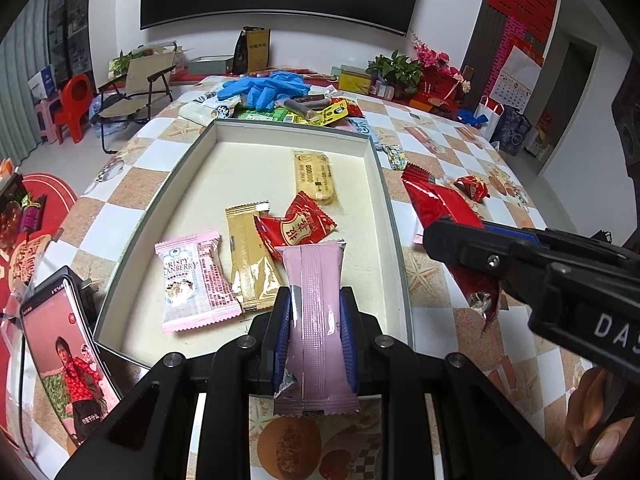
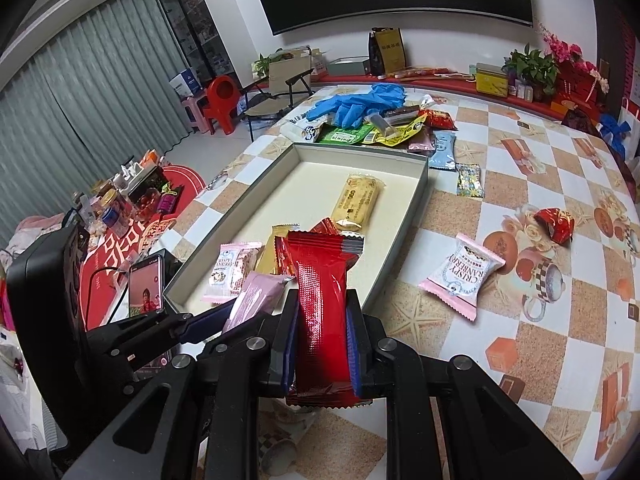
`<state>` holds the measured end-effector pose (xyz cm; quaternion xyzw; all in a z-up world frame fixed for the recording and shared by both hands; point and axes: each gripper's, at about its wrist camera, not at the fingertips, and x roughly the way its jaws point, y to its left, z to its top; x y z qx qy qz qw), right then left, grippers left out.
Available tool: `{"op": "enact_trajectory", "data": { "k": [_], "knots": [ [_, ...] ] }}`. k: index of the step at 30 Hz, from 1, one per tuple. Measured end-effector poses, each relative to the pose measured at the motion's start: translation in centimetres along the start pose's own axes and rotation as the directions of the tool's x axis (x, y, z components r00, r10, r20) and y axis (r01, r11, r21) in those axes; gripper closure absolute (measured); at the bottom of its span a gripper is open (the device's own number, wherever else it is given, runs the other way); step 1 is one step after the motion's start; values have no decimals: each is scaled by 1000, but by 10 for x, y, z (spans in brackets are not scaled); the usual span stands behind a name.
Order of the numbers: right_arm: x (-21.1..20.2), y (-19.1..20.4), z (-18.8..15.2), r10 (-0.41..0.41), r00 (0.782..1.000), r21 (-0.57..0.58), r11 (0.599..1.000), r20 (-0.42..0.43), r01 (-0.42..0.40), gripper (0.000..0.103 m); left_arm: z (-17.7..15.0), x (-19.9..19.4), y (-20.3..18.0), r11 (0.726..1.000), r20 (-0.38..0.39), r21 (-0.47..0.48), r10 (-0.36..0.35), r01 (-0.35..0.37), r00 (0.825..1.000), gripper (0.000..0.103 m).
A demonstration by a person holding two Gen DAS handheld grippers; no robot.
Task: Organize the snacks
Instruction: 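Carry the pink bar in the left tool while the right tool carries the red bar over the tray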
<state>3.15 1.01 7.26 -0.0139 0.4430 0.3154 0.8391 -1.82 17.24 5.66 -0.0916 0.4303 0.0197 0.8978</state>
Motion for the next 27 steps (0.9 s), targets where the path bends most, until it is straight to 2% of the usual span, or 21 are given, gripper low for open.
{"op": "enact_trajectory", "data": {
  "k": [12, 27],
  "knots": [
    [16, 7, 17, 25, 1000, -19, 1000, -11, -25, 81, 17, 7, 16, 999, -8, -39, 25, -25, 1000, 78],
    [34, 2, 40, 16, 999, -21, 1000, -28, -17, 81, 36, 27, 15, 996, -41, -29, 85, -86, 996, 78]
  ]
}}
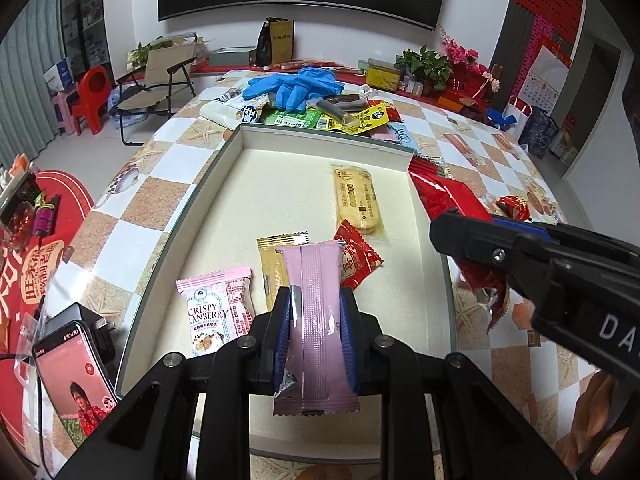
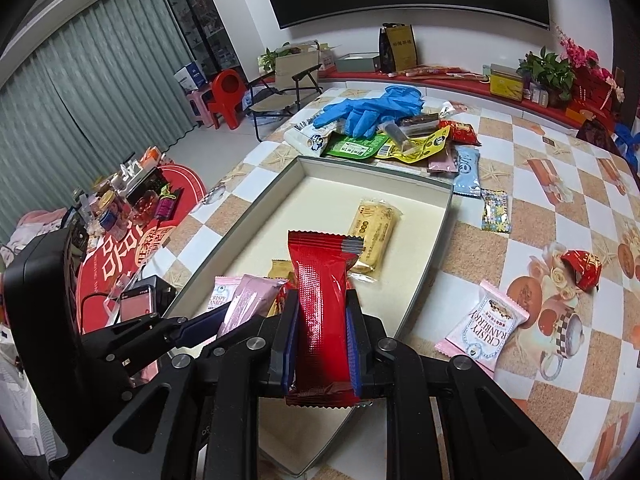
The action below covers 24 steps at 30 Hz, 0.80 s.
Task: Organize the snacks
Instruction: 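Carry the pink bar in the left tool while the right tool carries the red bar over the tray, then lower both held bars toward the tray bottom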
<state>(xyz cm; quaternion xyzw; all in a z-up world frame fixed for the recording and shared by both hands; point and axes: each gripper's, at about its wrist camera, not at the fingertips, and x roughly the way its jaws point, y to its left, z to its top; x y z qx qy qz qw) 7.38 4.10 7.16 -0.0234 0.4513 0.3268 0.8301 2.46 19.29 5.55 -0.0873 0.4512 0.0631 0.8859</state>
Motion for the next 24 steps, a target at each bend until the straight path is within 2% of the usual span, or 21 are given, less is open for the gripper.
{"op": "enact_trajectory", "data": {
  "k": [16, 24],
  "knots": [
    [8, -5, 13, -6, 1000, 3, 1000, -12, 6, 81, 14, 9, 18, 999, -25, -39, 16, -17, 1000, 78],
    [19, -7, 20, 14, 1000, 22, 1000, -12, -14, 81, 27, 15, 16, 999, -44, -15, 48, -49, 998, 78]
  ]
}}
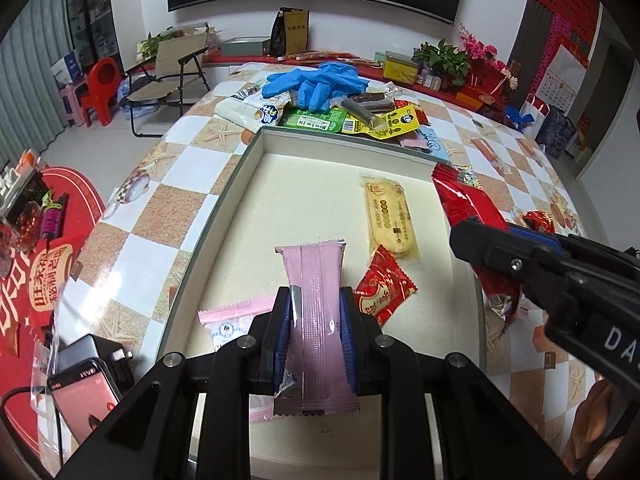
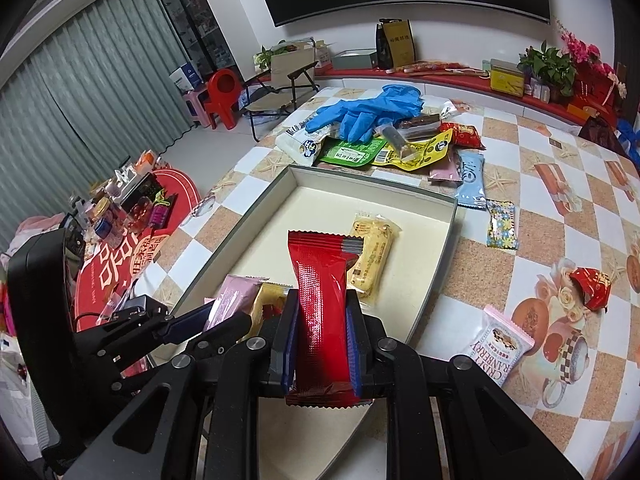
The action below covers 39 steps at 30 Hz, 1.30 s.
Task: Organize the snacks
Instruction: 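Lower both held bars toward the tray bottom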
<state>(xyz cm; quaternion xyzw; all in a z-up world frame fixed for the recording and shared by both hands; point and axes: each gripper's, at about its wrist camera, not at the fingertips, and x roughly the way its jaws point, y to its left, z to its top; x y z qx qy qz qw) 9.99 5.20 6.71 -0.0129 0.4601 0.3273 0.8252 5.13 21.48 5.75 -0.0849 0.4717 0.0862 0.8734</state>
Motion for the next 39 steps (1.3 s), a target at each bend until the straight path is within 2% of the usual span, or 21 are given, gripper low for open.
{"op": "enact_trajectory", "data": {
  "k": [15, 39],
  "knots": [
    [7, -10, 14, -12, 1000, 19, 1000, -12, 12, 81, 20, 16, 3, 999, -13, -32, -1, 1, 1000, 78],
    [22, -4, 14, -42, 998, 2, 999, -44, 42, 81, 22, 31, 14, 998, -36, -54, 9, -11, 999, 78]
  ]
}}
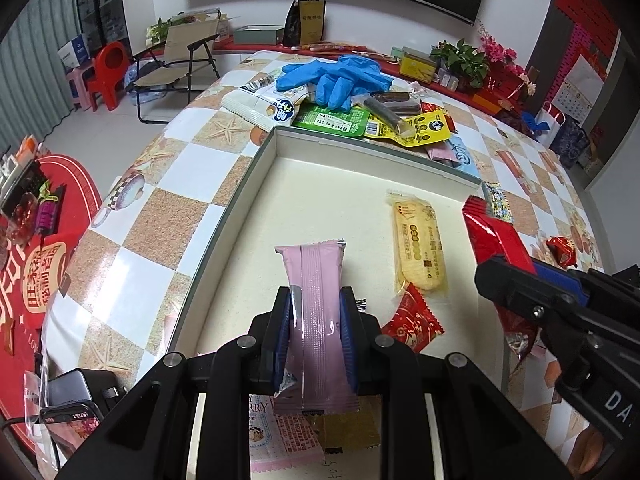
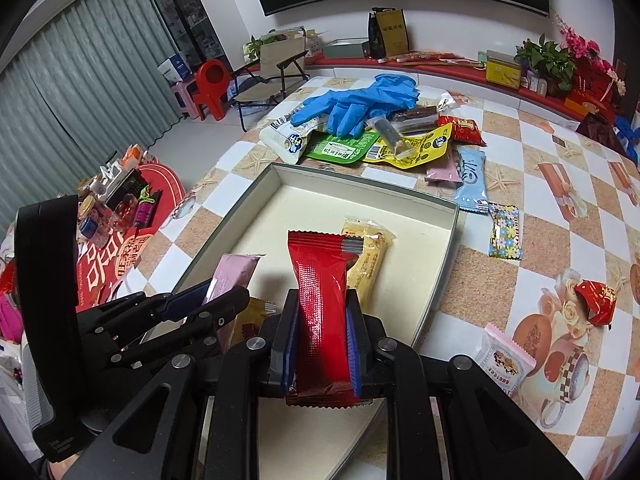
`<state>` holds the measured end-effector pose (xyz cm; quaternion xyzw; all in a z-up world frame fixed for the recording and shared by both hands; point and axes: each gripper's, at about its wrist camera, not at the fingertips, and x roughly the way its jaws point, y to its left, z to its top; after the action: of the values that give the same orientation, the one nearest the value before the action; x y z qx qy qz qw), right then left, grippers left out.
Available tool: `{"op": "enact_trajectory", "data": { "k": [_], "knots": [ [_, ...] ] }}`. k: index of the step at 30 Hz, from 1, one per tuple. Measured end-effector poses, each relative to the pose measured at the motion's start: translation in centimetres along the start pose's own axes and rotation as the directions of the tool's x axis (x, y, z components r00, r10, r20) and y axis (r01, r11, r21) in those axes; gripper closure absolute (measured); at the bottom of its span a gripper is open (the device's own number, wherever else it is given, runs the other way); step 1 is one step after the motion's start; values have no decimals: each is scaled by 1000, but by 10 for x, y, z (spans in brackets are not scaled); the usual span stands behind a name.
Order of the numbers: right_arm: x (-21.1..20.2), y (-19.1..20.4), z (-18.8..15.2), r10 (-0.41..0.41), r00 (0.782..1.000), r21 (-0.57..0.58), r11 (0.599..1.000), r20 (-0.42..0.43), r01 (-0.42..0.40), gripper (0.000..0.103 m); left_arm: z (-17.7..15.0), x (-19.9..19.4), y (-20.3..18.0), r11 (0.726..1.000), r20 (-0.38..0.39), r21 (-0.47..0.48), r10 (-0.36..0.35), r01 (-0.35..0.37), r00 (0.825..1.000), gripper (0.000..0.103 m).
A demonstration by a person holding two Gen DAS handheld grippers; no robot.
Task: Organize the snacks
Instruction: 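Lower both held bars toward the tray bottom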
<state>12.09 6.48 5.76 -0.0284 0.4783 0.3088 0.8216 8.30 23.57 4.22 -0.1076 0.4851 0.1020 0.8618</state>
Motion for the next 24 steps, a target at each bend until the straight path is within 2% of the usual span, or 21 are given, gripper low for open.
{"op": "enact_trajectory", "data": {
  "k": [24],
  "knots": [
    [9, 4, 0, -3, 1000, -5, 1000, -15, 3, 81, -1, 4, 4, 1000, -8, -5, 1, -1, 1000, 78]
  ]
}}
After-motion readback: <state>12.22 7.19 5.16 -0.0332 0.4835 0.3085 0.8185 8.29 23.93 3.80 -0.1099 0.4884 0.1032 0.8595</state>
